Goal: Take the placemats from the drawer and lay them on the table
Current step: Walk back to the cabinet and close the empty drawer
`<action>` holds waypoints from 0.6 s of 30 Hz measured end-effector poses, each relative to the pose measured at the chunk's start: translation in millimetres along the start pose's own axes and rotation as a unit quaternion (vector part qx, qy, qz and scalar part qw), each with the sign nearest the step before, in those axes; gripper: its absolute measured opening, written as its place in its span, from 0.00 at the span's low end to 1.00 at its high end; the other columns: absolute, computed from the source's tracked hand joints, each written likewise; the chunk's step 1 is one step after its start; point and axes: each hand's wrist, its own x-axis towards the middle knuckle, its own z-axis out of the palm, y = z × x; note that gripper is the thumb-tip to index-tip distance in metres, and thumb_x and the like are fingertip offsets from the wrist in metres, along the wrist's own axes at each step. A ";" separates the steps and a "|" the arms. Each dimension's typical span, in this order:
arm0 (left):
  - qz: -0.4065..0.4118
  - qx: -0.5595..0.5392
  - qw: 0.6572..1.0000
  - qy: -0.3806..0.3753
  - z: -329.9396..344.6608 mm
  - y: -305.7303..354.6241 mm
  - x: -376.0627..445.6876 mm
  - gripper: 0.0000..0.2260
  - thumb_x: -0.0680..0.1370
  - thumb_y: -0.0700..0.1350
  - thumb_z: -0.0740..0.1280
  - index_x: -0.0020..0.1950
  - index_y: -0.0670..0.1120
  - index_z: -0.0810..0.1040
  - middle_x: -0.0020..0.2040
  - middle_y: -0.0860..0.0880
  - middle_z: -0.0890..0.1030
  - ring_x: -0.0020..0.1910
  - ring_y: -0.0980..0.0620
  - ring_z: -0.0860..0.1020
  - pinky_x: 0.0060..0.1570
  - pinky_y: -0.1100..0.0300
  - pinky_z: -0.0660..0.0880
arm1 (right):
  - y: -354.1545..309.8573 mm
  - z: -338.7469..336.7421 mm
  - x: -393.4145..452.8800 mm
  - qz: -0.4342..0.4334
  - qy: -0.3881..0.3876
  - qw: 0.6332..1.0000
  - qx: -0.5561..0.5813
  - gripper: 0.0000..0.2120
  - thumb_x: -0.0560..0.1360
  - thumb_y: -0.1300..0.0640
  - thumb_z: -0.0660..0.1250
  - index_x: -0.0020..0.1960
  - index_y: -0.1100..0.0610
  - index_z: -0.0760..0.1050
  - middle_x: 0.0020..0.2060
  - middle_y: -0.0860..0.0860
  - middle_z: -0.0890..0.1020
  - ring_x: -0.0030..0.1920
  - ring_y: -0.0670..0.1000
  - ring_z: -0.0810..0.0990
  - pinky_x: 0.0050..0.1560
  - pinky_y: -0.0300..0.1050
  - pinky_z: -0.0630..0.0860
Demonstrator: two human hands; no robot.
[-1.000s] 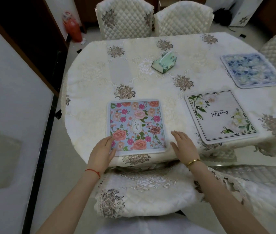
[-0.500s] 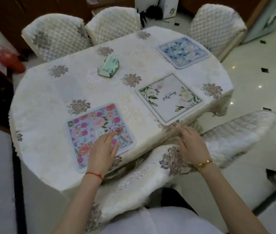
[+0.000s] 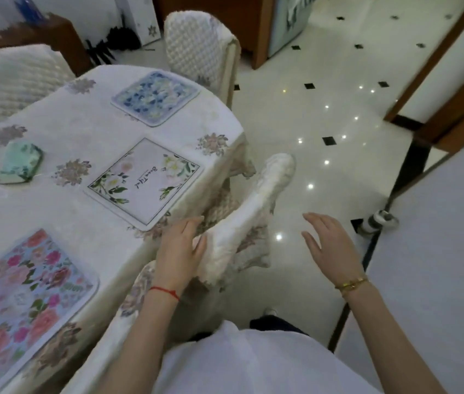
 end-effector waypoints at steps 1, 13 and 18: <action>0.012 -0.003 1.000 -0.002 11.3 20.4 11.3 0.13 0.77 0.44 0.66 0.62 0.44 0.77 0.56 0.46 0.80 0.54 0.46 0.78 0.55 0.54 0.75 | 21.3 -9.3 -2.3 0.015 0.003 1.000 -0.002 0.17 0.76 0.59 0.66 0.65 0.61 0.73 0.59 0.56 0.78 0.60 0.56 0.75 0.63 0.49 0.71; 0.084 -0.034 0.992 -0.092 120.0 164.0 132.3 0.16 0.78 0.46 0.65 0.65 0.45 0.75 0.60 0.48 0.79 0.59 0.50 0.76 0.58 0.64 0.66 | 187.4 -64.0 12.8 0.151 0.030 0.988 0.011 0.17 0.77 0.58 0.65 0.65 0.60 0.72 0.59 0.56 0.78 0.60 0.55 0.75 0.62 0.42 0.67; 0.076 -0.041 0.991 -0.106 161.1 184.1 196.3 0.16 0.78 0.46 0.64 0.66 0.45 0.74 0.61 0.48 0.79 0.61 0.51 0.75 0.60 0.64 0.66 | 239.3 -56.8 61.2 0.166 0.014 0.986 0.016 0.17 0.77 0.58 0.66 0.65 0.60 0.73 0.59 0.55 0.78 0.60 0.53 0.74 0.62 0.41 0.66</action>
